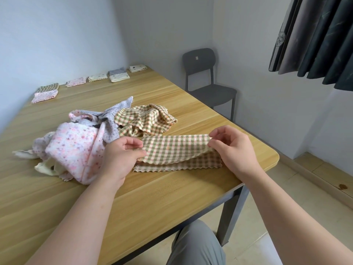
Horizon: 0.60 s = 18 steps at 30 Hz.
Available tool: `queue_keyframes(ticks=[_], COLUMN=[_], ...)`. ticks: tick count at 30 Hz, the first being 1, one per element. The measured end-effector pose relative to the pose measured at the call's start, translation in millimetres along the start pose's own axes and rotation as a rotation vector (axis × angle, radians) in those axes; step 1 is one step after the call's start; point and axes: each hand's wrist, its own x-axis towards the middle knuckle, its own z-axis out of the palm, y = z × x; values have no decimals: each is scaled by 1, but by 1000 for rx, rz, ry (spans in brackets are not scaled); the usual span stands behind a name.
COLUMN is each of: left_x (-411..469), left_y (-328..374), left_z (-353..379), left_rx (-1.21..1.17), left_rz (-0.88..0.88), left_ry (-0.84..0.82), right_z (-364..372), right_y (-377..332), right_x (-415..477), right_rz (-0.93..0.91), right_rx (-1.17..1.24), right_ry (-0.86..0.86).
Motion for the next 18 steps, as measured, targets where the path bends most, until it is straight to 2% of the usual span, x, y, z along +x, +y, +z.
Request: queue_keyframes(ticks=[9, 18], left_x=[-3, -6], left_y=[3, 4], left_z=[1, 0], left_rx=[68, 106], left_rz=[26, 29], left_ry=[-90, -99], right_z=[3, 5], right_y=[2, 8], right_x=[0, 3], right_rz=[-38, -80], right_rx=[-90, -172], right_ry=[-87, 31])
